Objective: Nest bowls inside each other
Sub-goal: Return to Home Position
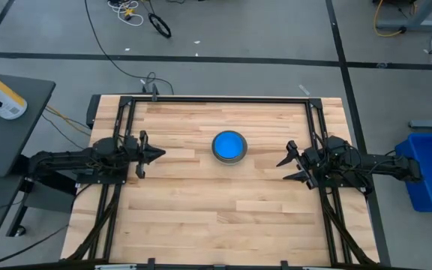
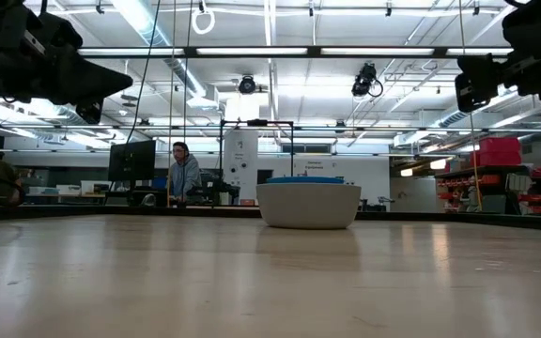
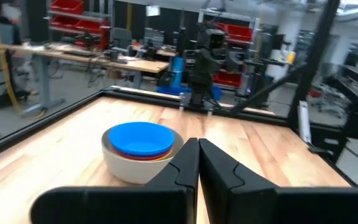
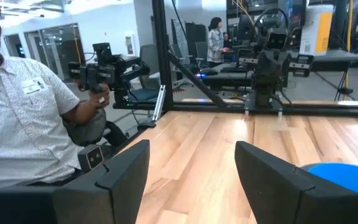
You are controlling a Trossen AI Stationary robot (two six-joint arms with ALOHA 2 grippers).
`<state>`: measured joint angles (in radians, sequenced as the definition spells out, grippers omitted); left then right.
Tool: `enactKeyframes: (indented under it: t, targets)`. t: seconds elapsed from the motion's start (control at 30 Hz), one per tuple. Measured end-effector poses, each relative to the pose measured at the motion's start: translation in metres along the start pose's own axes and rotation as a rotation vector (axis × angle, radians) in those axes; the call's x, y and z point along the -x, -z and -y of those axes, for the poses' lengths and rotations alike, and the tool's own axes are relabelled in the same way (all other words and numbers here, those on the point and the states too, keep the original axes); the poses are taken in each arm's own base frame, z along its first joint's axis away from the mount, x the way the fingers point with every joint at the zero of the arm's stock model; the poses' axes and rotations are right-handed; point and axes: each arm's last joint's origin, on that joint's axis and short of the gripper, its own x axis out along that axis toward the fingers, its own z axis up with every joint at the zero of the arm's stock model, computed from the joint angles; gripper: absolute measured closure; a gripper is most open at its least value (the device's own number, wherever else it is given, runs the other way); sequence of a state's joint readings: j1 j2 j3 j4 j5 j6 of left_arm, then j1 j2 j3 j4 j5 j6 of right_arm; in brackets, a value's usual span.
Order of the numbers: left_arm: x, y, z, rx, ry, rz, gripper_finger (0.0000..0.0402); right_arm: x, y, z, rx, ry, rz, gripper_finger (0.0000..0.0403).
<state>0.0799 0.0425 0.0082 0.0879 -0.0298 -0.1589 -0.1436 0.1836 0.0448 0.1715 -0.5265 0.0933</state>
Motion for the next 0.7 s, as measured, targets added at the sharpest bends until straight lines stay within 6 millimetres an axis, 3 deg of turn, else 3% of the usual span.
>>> enactKeyframes:
  t: [0.3,0.4,0.7]
  targets:
    - [0.000,0.005,-0.002,0.013,-0.048,-0.044,0.0386,0.000,0.005,0.000,-0.127,0.006,-0.043,0.0142]
    - [0.000,0.005,-0.002,0.012,-0.044,-0.044,0.0386,0.000,0.005,0.001,-0.051,0.011,-0.041,0.0138]
    - [0.000,0.005,-0.002,0.010,-0.045,-0.043,0.0386,0.002,0.020,0.013,0.124,0.402,-0.122,0.0129]
